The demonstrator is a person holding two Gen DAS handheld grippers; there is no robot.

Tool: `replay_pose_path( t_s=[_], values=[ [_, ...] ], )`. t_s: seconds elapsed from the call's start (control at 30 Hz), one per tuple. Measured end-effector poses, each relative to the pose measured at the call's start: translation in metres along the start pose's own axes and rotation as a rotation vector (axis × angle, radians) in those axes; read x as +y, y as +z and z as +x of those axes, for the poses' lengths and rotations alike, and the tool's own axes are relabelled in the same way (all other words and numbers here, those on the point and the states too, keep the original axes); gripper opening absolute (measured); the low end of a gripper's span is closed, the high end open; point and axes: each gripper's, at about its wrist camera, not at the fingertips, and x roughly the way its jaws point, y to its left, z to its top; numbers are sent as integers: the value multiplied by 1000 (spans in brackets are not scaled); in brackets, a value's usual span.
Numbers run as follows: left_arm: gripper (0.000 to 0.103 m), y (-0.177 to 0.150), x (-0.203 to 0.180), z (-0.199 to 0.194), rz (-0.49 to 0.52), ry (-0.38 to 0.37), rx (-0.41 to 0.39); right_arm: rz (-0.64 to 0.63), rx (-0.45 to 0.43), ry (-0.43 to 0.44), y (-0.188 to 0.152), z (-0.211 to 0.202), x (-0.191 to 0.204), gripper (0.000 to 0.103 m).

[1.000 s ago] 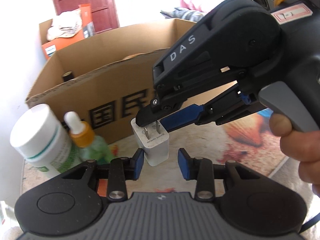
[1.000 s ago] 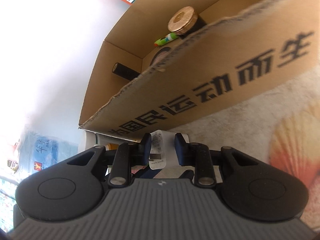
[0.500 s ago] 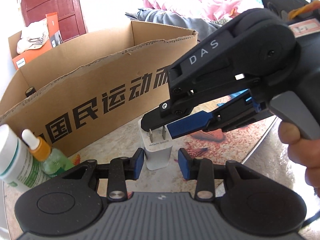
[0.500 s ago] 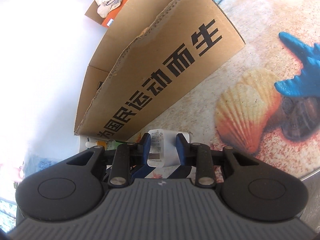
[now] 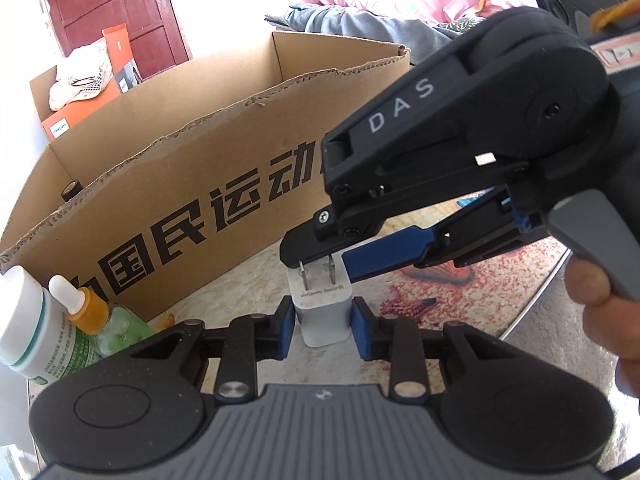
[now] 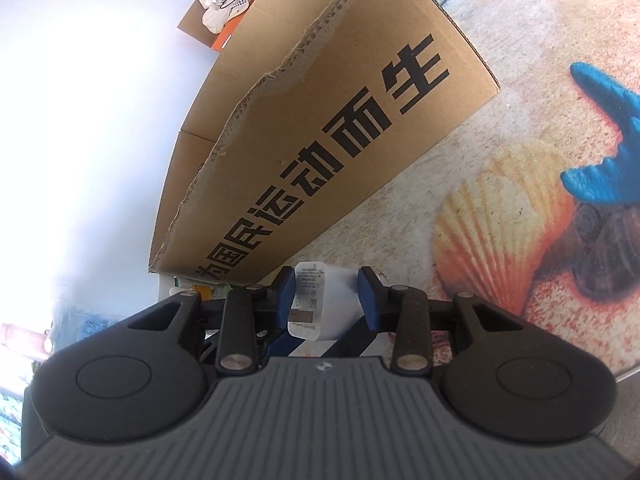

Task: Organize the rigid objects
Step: 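Lift the white charger and carry it over the box with the right gripper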

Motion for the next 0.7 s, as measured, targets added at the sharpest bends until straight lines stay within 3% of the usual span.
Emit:
replay_pose_path(
  t_s=[0.3, 0.5, 0.7],
  values=[
    [30, 9, 0, -22, 0, 7, -30, -33, -32, 21, -15, -26, 18, 33],
    [30, 19, -1, -60, -5, 63, -119, -112, -93, 76, -18, -59, 52, 33],
    [30, 52, 7, -86, -14, 114, -206, -210, -146, 124, 5, -86, 91, 33]
  ],
)
